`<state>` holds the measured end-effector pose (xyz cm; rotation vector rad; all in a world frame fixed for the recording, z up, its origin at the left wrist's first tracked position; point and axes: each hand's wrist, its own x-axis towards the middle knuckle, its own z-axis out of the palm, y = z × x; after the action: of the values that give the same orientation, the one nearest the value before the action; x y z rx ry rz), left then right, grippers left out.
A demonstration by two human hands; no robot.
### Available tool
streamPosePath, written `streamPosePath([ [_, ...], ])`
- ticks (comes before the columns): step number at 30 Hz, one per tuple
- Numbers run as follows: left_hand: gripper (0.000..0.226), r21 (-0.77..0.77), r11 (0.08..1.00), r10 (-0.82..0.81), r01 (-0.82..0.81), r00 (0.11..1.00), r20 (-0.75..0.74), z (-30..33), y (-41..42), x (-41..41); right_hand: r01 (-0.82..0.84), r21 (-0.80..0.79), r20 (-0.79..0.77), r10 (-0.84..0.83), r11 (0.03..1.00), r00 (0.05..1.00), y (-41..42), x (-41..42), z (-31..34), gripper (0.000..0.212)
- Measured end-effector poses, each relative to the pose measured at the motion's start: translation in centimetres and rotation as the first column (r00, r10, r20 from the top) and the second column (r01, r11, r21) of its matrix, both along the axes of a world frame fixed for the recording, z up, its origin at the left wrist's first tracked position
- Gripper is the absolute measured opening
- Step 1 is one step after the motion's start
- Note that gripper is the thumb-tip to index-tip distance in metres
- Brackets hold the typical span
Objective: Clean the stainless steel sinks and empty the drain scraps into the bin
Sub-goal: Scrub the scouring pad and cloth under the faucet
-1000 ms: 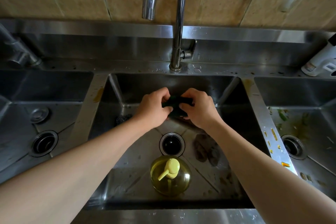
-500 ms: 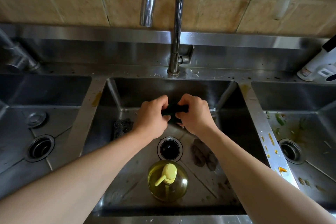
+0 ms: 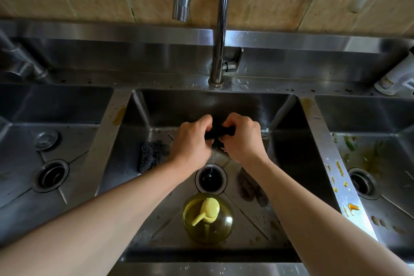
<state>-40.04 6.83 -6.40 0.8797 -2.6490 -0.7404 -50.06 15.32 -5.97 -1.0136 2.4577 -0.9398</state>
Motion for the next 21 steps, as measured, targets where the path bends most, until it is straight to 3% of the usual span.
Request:
streamPosePath([
  [5,0.027,0.201,0.980,-0.022,0.004,0.996,0.090,0.2,-2.0,-0.6,-0.044,-0.011,0.076,0.045,0.999,0.996,0.0,-0.7,-0.5,0.018],
  [9,0.030,0.291,0.956,-0.007,0.024,0.998,-0.057,1.3,-3.8,-1.8,0.012,-0.117,0.095,0.000,0.993,0.995,-1.2,-2.0,0.1,0.029],
  [12,0.035,0.394,0.918,0.082,-0.041,0.993,-0.086,-1.6,-4.7,-2.1,0.028,-0.214,0.325,0.044,0.977,0.945,-1.7,-2.9,-2.3,0.043],
  [13,0.033,0.407,0.910,0.085,-0.081,0.996,0.010,-3.6,-4.8,-1.9,-0.008,-0.135,0.425,0.065,0.991,0.903,-1.7,-3.0,-4.2,0.052],
  [14,0.029,0.355,0.928,0.045,-0.112,0.981,0.191,-5.9,-4.5,-1.3,-0.133,0.059,0.475,0.089,0.989,0.876,-1.6,-3.0,-6.6,0.062],
  [16,0.023,0.232,0.960,0.023,-0.158,0.868,0.496,-9.2,-4.0,0.0,-0.348,0.448,0.432,0.142,0.824,0.891,-0.7,-2.7,-10.9,0.070],
  [17,0.023,0.223,0.953,0.064,-0.205,0.856,0.513,-10.1,-4.0,0.5,-0.341,0.477,0.391,0.152,0.810,0.908,-0.4,-2.7,-12.1,0.068],
  [19,0.024,0.239,0.944,0.104,-0.227,0.892,0.439,-11.1,-4.2,1.1,-0.299,0.346,0.405,0.146,0.889,0.903,-0.1,-3.0,-13.4,0.059],
  [21,0.023,0.171,0.965,0.100,-0.197,0.885,0.455,-11.1,-4.2,1.6,-0.347,0.315,0.370,0.222,0.884,0.902,-0.1,-3.2,-14.0,0.053],
])
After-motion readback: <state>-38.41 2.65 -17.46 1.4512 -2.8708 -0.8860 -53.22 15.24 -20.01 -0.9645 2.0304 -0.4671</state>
